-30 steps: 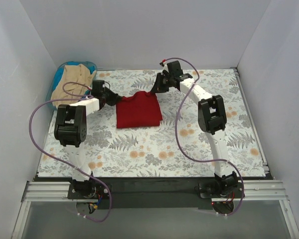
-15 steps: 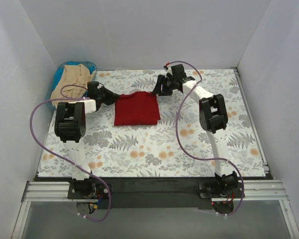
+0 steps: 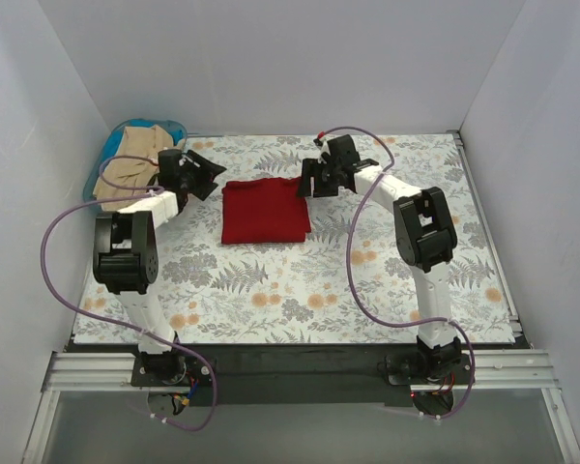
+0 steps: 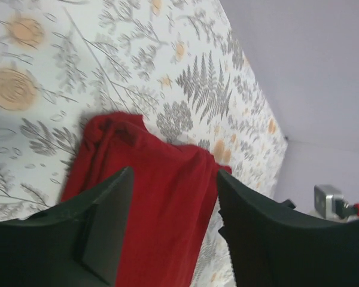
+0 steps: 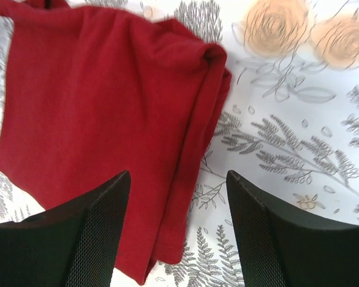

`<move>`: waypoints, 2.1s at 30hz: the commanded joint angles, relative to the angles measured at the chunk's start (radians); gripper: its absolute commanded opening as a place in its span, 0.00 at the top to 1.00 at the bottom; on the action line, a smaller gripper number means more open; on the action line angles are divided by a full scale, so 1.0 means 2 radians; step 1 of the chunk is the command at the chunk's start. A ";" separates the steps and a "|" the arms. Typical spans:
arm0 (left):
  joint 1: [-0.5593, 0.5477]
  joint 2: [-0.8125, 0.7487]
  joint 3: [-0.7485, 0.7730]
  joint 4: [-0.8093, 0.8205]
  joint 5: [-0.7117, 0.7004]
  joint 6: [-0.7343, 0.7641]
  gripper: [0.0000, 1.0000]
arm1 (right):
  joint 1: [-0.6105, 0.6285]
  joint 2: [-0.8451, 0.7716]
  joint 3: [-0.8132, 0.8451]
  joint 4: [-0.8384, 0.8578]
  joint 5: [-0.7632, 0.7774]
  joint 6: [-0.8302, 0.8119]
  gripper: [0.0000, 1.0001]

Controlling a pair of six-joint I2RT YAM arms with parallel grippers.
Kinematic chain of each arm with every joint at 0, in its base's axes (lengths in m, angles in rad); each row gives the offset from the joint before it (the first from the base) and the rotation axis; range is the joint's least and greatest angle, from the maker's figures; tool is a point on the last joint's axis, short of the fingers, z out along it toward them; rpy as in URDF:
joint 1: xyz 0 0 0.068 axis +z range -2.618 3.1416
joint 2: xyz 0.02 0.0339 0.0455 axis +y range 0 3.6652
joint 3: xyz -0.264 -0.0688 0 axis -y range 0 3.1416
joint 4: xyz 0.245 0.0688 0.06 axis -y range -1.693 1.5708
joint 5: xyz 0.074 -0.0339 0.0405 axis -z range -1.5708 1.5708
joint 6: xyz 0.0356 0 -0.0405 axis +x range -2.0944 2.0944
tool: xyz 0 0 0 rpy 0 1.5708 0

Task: Fold and stack the t-shirts
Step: Neatly place the folded tshirt to the corner

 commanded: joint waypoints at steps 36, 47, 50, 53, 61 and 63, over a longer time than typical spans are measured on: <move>-0.179 0.021 0.077 -0.232 -0.163 0.089 0.96 | 0.053 0.031 -0.014 -0.051 0.094 0.075 0.99; -0.178 -0.070 0.122 -0.260 -0.145 0.092 0.94 | -0.019 -0.047 -0.145 -0.038 0.087 0.212 0.99; -0.178 -0.097 0.112 -0.265 -0.122 0.088 0.94 | -0.045 -0.101 -0.210 -0.037 0.123 0.232 0.99; -0.178 -0.130 0.096 -0.269 -0.108 0.082 0.94 | -0.078 -0.167 -0.286 -0.042 0.166 0.257 0.99; -0.180 -0.235 0.027 -0.276 -0.073 0.079 0.94 | -0.194 -0.381 -0.443 -0.151 0.284 0.315 0.99; -0.180 -0.248 0.016 -0.276 -0.061 0.080 0.94 | -0.229 -0.434 -0.480 -0.182 0.302 0.314 0.99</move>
